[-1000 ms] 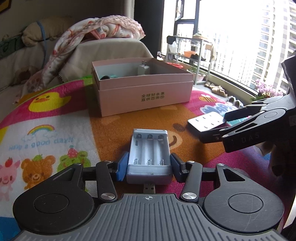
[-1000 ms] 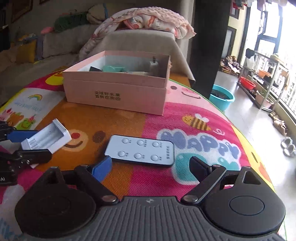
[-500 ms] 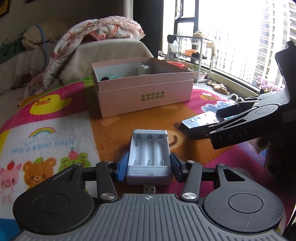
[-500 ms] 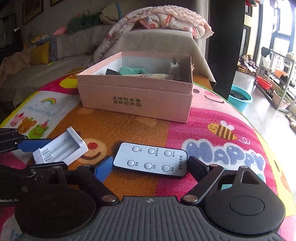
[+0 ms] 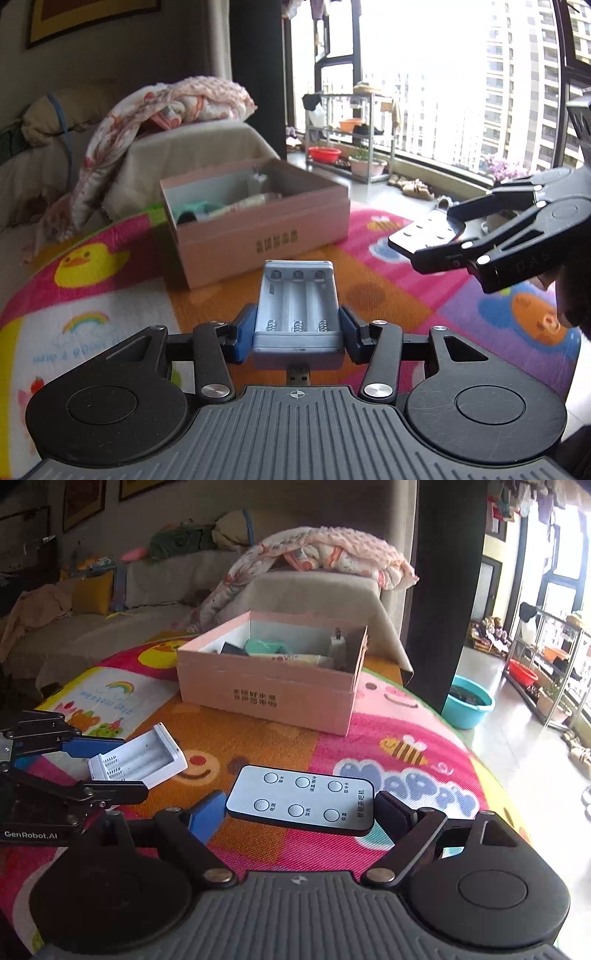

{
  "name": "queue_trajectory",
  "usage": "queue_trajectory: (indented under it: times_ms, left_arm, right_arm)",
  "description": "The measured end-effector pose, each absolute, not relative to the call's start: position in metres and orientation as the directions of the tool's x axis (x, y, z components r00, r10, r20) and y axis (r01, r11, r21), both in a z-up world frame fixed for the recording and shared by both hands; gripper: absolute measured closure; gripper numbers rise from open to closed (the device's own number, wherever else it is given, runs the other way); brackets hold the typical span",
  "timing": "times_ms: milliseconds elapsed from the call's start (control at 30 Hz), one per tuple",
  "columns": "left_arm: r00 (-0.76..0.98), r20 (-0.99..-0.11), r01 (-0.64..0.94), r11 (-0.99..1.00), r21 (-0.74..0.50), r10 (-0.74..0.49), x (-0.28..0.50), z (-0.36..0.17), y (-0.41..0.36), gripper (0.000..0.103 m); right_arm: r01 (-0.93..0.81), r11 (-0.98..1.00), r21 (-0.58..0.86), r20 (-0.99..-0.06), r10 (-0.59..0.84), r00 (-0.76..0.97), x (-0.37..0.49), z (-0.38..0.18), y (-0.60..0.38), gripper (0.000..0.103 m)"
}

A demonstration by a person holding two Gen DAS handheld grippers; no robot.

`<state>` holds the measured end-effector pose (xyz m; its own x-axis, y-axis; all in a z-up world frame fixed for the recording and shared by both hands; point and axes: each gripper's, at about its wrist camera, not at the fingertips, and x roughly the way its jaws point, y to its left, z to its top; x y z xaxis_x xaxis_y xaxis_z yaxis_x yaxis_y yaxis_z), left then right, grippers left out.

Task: Organize rigid objects
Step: 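Drop the charger and remote into the pink box and open both tools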

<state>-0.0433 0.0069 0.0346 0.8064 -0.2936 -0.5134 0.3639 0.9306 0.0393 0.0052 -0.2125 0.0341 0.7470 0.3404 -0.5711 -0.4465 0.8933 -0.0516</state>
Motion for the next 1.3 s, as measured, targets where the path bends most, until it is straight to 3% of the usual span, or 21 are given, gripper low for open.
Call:
queue_trajectory:
  times_ms: [233, 333, 433, 533, 767, 867, 900, 967, 1067, 1300]
  left_arm:
    - [0.89, -0.334, 0.358, 0.929, 0.09, -0.31, 0.057, 0.143, 0.007, 0.05]
    - [0.851, -0.424, 0.362, 0.931, 0.045, -0.31, 0.126, 0.152, 0.007, 0.05]
    - [0.832, -0.479, 0.307, 0.951, -0.027, -0.282, 0.157, 0.13, 0.017, 0.05]
    - [0.845, -0.456, 0.28, 0.957, -0.07, -0.28, 0.138, 0.108, 0.037, 0.05]
    - [0.83, -0.54, 0.179, 0.984, 0.023, -0.138, 0.028, 0.057, 0.056, 0.05]
    - [0.794, -0.605, 0.137, 0.987, 0.078, -0.062, -0.007, 0.024, 0.051, 0.05]
    - [0.775, -0.629, 0.124, 0.99, 0.072, -0.051, -0.013, 0.014, 0.049, 0.05]
    - [0.763, -0.644, 0.104, 0.993, 0.047, -0.049, -0.017, -0.002, 0.047, 0.05]
    - [0.79, -0.611, 0.078, 0.997, 0.023, -0.048, -0.017, -0.007, 0.041, 0.049]
    - [0.787, -0.615, 0.063, 0.998, -0.01, -0.056, -0.004, -0.009, 0.024, 0.027]
  right_arm:
    - [-0.396, 0.916, -0.069, -0.393, 0.34, 0.855, 0.054, 0.109, -0.199, 0.016]
    - [-0.431, 0.902, -0.04, -0.345, 0.392, 0.853, 0.091, 0.13, -0.18, 0.015]
    - [-0.436, 0.9, 0.02, -0.431, 0.401, 0.808, 0.12, 0.123, -0.165, 0.014]
    - [-0.428, 0.903, 0.047, -0.494, 0.393, 0.775, 0.113, 0.095, -0.164, 0.014]
    - [-0.375, 0.925, -0.061, -0.639, 0.253, 0.726, 0.067, 0.017, -0.16, 0.014]
    - [-0.348, 0.937, -0.031, -0.691, 0.231, 0.685, 0.061, -0.005, -0.158, 0.014]
    - [-0.33, 0.944, -0.01, -0.694, 0.231, 0.682, 0.06, -0.009, -0.159, 0.013]
    - [-0.27, 0.963, -0.002, -0.692, 0.194, 0.696, 0.061, -0.014, -0.161, 0.0]
    - [-0.263, 0.965, 0.011, -0.688, 0.198, 0.698, 0.061, -0.015, -0.163, 0.0]
    - [-0.247, 0.969, 0.019, -0.659, 0.198, 0.726, 0.056, -0.017, -0.164, 0.0]
